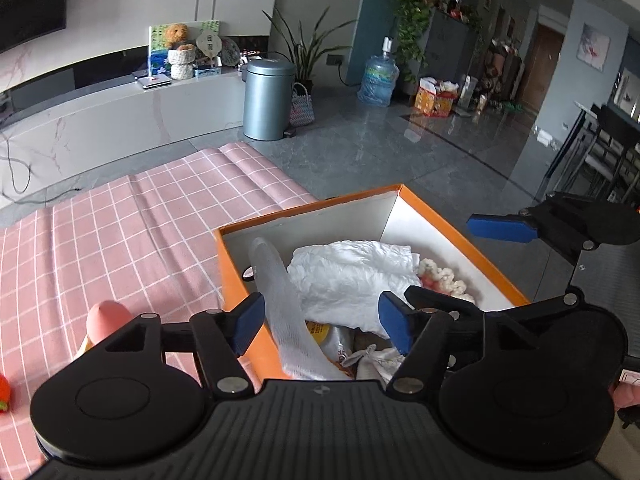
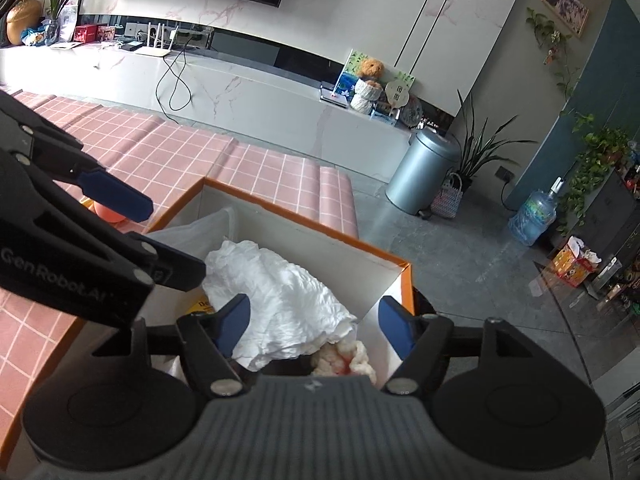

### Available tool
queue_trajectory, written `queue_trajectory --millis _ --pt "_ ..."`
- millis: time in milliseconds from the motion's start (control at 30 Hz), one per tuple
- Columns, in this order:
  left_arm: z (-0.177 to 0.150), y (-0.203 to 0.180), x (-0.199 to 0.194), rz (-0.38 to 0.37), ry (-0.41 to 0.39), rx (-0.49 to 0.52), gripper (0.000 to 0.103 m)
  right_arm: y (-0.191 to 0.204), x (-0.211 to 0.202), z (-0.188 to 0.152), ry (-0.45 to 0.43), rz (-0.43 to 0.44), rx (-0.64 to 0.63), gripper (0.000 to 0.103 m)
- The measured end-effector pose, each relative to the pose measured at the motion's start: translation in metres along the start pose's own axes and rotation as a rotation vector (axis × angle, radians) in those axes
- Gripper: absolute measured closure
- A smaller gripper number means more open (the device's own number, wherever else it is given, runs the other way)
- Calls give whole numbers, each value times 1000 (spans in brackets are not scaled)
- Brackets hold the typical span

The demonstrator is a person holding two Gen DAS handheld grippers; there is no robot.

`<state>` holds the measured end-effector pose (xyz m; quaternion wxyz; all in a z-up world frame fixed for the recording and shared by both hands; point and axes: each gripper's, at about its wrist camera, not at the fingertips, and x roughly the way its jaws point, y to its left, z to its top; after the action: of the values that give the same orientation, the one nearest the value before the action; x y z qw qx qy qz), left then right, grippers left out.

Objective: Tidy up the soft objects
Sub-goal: 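Open both tools to drop the bag and white cloth into the box, then move both open tools back toward the brown sponge and yellow cloth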

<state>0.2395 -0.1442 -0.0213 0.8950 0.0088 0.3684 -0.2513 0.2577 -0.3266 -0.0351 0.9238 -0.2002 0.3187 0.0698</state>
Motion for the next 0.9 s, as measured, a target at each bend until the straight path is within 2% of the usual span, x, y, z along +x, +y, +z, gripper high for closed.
queue_trajectory --millis 133,233,400,567,667,900 --pt "-10 3 -24 6 -43 -50 25 4 -18 0 -15 -14 -14 30" --pt "-19 3 -43 -5 -75 -72 24 10 -31 -2 -27 -20 -13 22" --pt "-33 7 -71 5 -136 -106 24 26 -58 -6 -62 -26 12 22" --pt "-47 15 -98 10 -201 -134 24 43 -87 -9 -116 -24 102 20" --pt "-55 18 -114 39 -230 -127 24 57 -103 -11 -149 -8 170 20" --pt "-83 40 -141 79 -257 -169 25 98 -123 -10 -187 40 298 19"
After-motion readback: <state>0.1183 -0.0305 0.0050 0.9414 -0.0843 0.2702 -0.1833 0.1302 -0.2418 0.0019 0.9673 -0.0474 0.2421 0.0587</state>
